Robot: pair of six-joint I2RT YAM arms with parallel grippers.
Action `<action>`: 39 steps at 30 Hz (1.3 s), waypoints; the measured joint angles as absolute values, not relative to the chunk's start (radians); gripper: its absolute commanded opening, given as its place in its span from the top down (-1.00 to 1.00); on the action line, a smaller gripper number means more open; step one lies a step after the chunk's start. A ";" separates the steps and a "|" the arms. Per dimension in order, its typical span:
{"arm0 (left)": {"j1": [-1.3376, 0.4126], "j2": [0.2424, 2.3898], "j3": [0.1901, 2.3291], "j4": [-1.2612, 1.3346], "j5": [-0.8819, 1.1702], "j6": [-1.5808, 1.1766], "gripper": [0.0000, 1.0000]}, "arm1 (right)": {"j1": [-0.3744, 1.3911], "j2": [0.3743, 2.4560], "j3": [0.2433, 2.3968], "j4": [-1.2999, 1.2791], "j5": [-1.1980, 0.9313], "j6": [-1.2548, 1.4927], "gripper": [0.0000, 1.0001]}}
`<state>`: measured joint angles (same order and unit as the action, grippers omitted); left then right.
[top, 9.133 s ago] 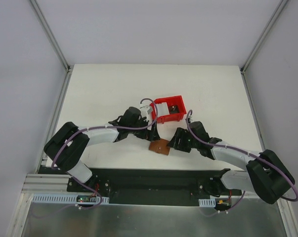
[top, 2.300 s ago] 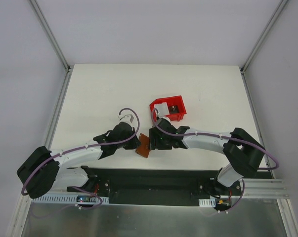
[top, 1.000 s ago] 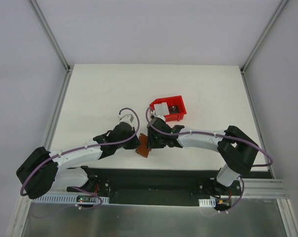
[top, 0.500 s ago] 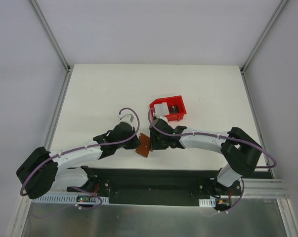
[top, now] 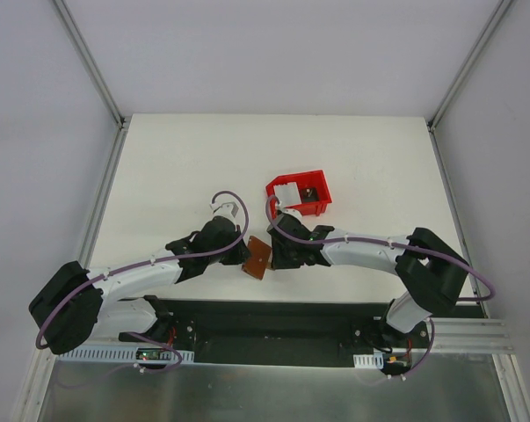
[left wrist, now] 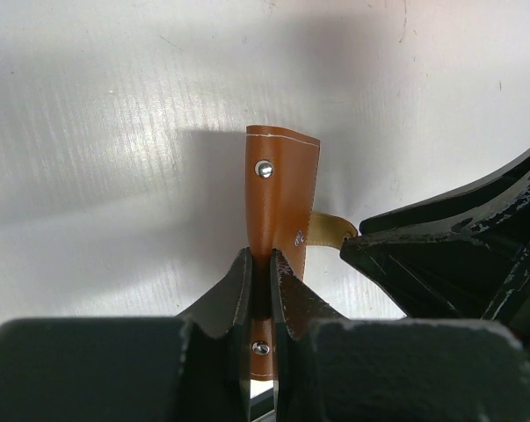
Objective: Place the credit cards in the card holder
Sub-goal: Open the card holder at the center of the board.
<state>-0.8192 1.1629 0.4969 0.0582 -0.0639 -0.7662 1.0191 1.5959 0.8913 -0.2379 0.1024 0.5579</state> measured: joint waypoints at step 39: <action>-0.819 1.171 0.497 0.059 -0.064 -0.758 0.84 | 1.016 1.615 0.856 -0.146 0.109 0.538 0.99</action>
